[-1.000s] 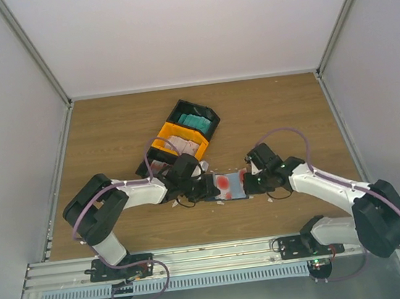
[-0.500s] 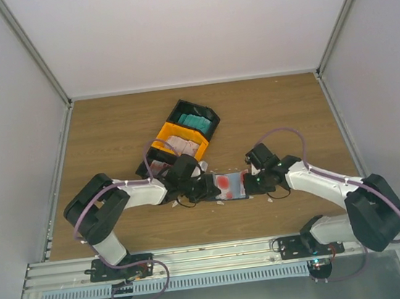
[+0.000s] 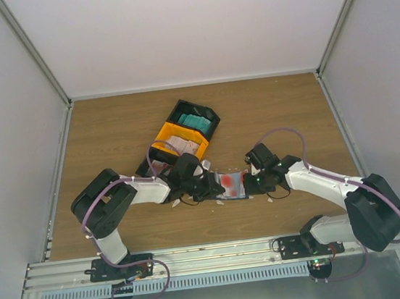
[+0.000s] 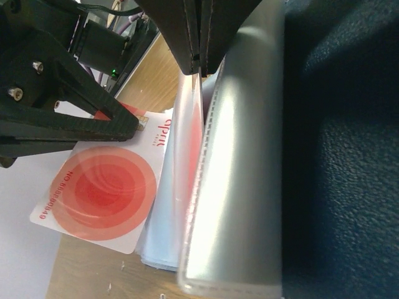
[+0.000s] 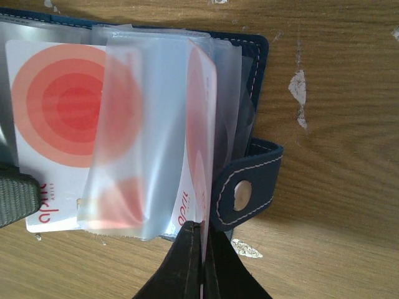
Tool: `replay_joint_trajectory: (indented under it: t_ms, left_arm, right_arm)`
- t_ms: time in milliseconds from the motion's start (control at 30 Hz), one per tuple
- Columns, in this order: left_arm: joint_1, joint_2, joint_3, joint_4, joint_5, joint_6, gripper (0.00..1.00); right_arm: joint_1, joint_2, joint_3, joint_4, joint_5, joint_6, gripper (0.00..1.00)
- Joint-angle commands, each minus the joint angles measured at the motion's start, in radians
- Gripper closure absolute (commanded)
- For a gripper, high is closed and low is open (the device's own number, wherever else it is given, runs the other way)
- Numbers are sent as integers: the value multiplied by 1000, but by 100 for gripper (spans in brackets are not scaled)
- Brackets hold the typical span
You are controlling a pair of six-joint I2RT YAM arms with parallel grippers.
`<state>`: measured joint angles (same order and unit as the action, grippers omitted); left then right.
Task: Put the credit cards into the card holder
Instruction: Insert the credit card into the card holder.
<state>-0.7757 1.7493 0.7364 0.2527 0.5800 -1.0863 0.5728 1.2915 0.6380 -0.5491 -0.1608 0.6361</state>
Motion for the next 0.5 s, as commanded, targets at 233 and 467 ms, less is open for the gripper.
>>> replay_joint_trajectory:
  t_ms: [233,467]
  left_arm:
    - [-39,34,83,-83,-62,105,94]
    - [-48,32,94,-132,-70,150,89]
  right_arm:
    - [3,-32,6,-34,43,-5,100]
    - [1,-50,62,-117,111,-1,100]
